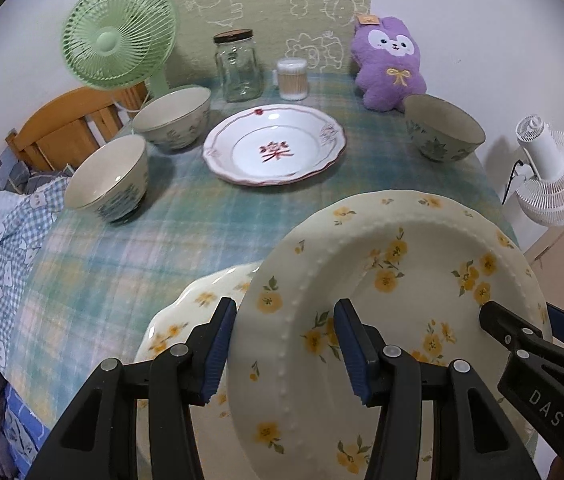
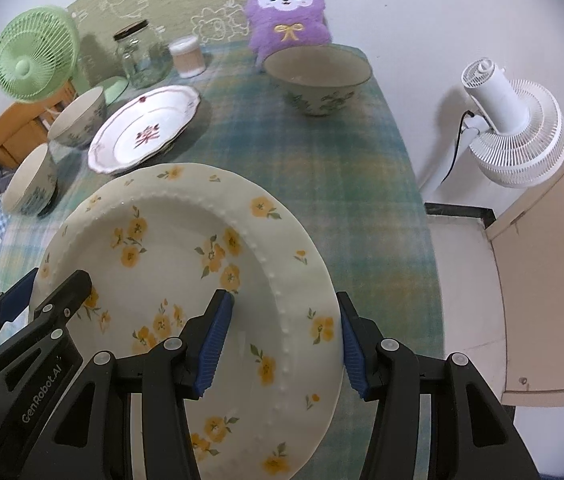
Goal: Organize plates and bowls
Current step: 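Lower the held plate onto the other yellow-flowered plate with both grippers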
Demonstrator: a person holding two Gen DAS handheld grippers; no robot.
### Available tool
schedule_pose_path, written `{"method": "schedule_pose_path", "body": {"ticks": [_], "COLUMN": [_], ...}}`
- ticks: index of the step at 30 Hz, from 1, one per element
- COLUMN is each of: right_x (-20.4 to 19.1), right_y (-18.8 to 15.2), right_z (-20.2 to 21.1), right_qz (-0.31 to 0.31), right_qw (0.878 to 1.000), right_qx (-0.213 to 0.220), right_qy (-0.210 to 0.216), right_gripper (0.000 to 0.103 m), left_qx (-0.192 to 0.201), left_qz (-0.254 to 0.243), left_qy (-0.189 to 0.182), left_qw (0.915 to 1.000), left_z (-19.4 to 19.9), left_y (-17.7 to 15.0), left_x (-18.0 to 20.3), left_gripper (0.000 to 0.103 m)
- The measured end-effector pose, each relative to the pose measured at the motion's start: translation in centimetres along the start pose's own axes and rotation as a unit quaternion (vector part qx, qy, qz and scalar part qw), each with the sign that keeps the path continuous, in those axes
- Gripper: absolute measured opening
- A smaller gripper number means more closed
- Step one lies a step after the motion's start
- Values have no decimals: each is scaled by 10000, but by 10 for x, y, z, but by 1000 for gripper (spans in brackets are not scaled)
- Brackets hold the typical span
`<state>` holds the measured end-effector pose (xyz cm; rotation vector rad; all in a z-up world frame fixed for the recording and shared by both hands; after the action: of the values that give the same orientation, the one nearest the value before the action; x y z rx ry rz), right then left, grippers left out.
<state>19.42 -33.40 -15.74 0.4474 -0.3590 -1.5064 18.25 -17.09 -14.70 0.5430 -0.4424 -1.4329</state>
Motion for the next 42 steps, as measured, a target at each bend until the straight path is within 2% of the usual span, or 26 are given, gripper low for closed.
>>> {"method": "schedule_pose_path", "body": {"ticks": [11,20,28,37,42], "right_x": [-36,-56,-67,-67,-66], "right_y": [-37,-50,-54,-54,-53], "right_z": [5,0,-8,-16,-18], "right_qz": [-6,35,95,93,14], "right_qw": [9999,9998,9994,9987,9987], "right_qx": [-78,-151,-260,-347,-342], "right_qy": [-125,-160,-224,-360,-365], "right_gripper": [55,55,55,55,54], "left_qx": [-161,-294,-411,-268,-259], "left_qz": [-71,-60,-62,-199,-379], "left_qy": [-61,-85,-145,-82,-53], "left_qw": [9998,9995,9990,9994,9989], "left_z": [0,-6,-17,-21,-22], "left_y": [-33,-51,-58,-54,-55], "left_x": [-31,-50,-59,-58,-54], "left_gripper": [51,51,51,52,57]}}
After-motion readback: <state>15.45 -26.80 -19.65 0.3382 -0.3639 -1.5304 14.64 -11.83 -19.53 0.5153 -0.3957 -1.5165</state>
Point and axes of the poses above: each gripper's, at about its wrist camera, not at the fingertips, and z roughly against the way its jaws point, x to its right, y to its top, the point moved 8 cm from there along -z, roughly the way its jaws point, and after that the axes turned 4 degrees about x, right-handed, at the moved point
